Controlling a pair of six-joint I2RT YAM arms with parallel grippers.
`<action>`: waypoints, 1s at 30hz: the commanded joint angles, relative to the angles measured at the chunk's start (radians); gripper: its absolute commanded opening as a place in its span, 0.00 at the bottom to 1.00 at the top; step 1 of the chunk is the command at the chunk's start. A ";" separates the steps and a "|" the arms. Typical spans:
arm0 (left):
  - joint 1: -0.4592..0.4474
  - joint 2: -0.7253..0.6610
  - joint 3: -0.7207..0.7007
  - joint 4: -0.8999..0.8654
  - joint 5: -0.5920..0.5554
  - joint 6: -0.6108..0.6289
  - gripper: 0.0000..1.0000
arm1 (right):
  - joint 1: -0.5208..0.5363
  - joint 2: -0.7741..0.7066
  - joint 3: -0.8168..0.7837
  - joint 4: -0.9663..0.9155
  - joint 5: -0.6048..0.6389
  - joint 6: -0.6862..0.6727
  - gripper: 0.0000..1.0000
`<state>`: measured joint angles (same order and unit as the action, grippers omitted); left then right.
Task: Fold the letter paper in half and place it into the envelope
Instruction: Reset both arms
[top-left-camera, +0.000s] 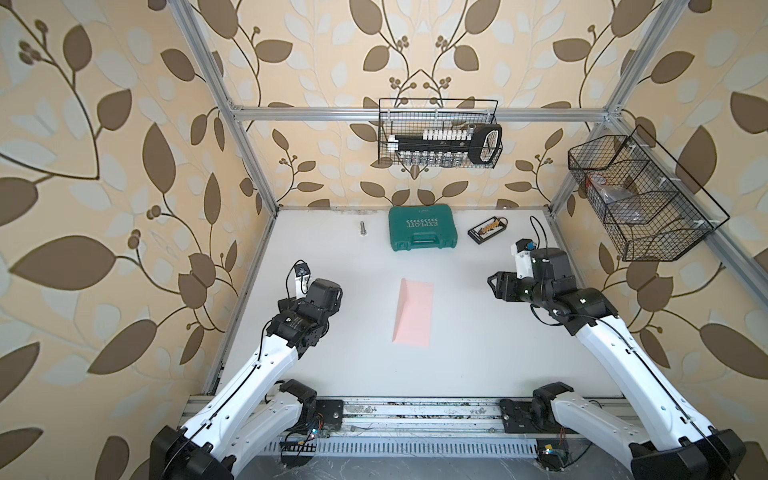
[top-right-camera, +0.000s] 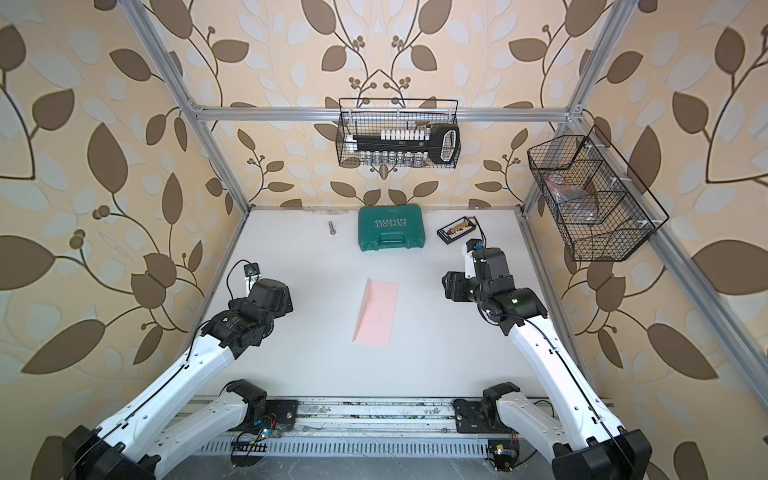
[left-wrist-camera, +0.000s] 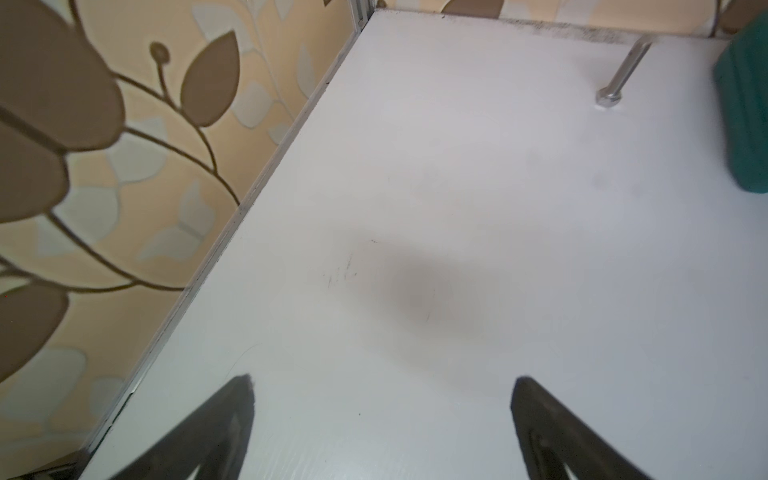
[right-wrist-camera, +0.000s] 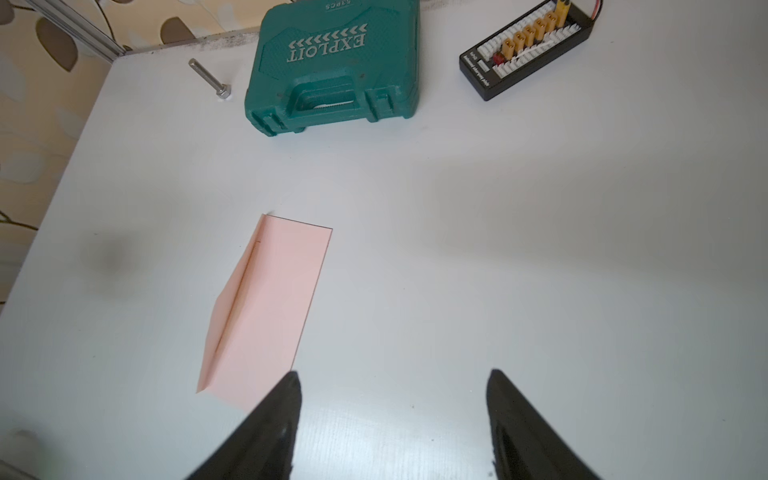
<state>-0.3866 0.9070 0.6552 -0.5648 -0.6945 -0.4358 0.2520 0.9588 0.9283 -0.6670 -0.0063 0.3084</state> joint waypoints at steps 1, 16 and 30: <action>0.001 0.034 -0.054 0.177 -0.111 0.060 0.99 | -0.003 -0.067 -0.066 0.076 0.119 -0.077 0.98; 0.145 0.057 -0.344 0.805 0.125 0.288 0.99 | -0.003 -0.110 -0.257 0.130 0.237 -0.153 0.93; 0.254 0.377 -0.299 1.169 0.373 0.401 0.99 | -0.006 0.014 -0.282 0.240 0.179 -0.289 0.90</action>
<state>-0.1383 1.2572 0.3019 0.4942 -0.4206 -0.1078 0.2501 0.9722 0.6601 -0.4732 0.2008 0.1078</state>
